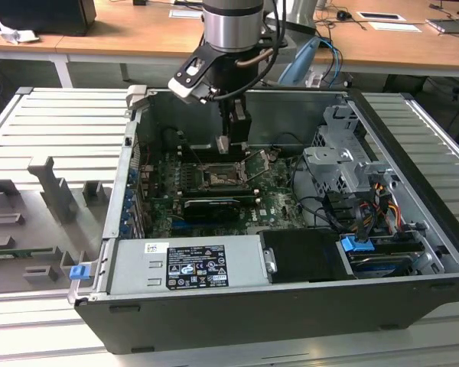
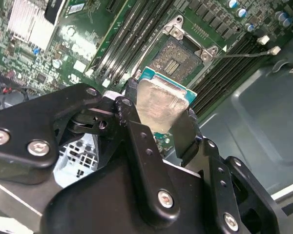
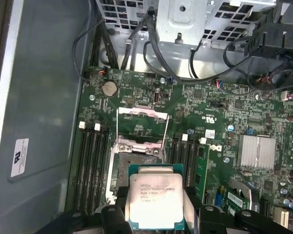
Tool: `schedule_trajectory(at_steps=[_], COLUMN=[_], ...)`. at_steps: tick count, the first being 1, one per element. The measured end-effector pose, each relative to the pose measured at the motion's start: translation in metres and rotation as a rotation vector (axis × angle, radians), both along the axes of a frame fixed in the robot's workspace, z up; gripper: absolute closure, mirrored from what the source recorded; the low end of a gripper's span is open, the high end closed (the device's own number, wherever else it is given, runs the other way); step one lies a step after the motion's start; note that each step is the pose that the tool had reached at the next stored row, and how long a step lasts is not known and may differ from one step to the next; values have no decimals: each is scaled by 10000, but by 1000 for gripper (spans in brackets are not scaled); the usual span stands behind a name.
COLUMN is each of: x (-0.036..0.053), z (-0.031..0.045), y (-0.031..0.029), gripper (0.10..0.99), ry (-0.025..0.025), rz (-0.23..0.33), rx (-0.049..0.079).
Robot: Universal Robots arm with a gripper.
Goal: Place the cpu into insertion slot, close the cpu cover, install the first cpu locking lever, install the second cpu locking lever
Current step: 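Place the cpu into insertion slot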
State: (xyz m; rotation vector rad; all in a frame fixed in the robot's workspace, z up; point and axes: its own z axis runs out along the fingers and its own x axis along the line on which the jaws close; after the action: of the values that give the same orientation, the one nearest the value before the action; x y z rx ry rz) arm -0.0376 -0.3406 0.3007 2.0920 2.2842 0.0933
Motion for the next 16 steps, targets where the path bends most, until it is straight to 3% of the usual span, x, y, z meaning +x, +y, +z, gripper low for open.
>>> schedule_trajectory(at_steps=[12,14,16], x=[-1,-1,-1], z=[-149,-189,-237], y=[0,0,0], gripper=[561,561,561], ry=[-3,-3,-4], rz=[-2204,-2193,-1596], rx=[-34,-35,-35])
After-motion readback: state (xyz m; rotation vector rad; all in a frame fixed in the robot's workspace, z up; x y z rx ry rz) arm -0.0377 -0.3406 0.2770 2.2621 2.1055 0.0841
